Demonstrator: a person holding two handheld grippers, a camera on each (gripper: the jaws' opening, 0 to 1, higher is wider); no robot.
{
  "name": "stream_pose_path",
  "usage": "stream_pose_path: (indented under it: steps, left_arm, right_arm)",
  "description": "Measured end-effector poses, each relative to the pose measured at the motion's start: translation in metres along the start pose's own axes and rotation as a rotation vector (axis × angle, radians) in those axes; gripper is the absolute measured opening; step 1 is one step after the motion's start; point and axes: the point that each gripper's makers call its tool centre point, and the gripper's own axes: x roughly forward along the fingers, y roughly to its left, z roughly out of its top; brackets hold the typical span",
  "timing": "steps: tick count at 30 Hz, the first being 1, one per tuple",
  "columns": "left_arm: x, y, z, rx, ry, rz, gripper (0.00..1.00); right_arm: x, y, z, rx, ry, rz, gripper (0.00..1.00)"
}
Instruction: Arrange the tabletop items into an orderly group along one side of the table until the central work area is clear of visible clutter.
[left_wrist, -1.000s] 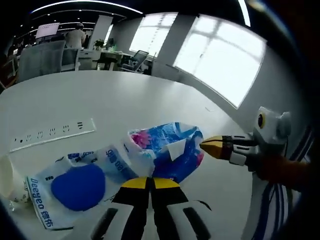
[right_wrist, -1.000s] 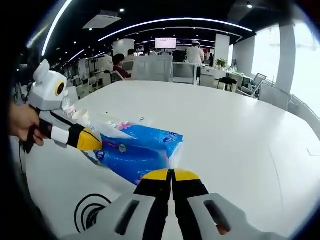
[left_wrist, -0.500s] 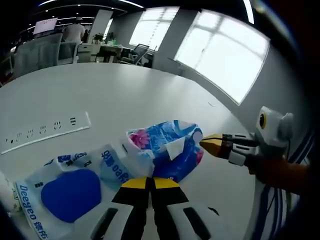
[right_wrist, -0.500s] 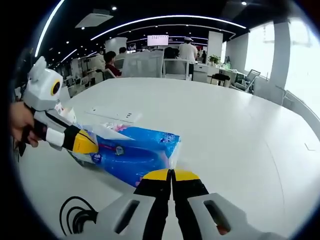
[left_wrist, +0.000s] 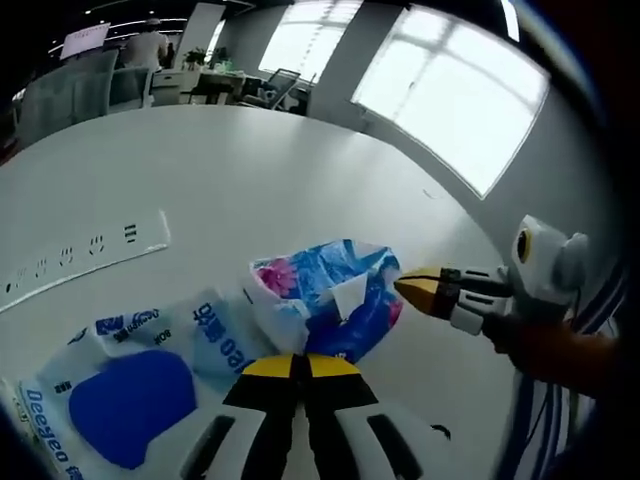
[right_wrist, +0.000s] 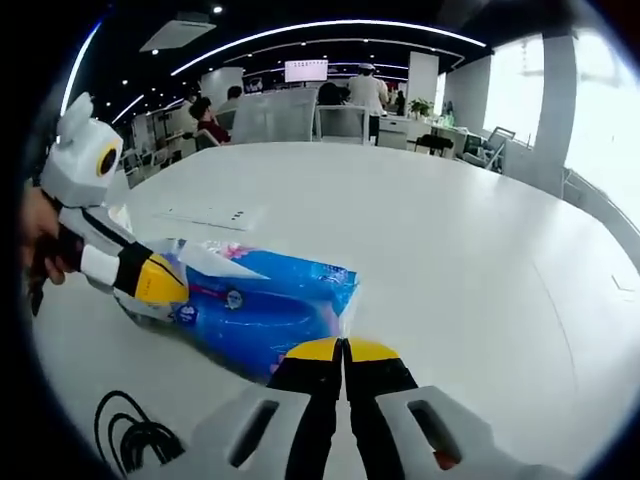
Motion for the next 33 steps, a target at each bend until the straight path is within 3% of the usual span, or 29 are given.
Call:
stream_pose_path:
  steps: [7,21,27,33]
  left_arm:
    - [0.004,0.003,-0.005,-0.034,0.018,-0.009,0.02]
    - [0.001,-0.001,-0.009,0.033,0.027,-0.002,0.04]
    - [-0.009,0.003,-0.006,0.055,0.019,0.016,0.0]
    - [-0.021,0.006,0.0,0.06,-0.026,0.027,0.01]
  right_arm:
    - [0.008,0.001,-0.006,-0.009,0.019,0.004,0.0]
    - [0.005,-0.001,-0.008,-0.035,0.024,-0.007,0.0]
    - [0.006,-0.003,-0.009,-0.029,0.026,-0.02,0.0]
    - [-0.005,0.003,0.003,0.027,-0.026,0.01,0.05]
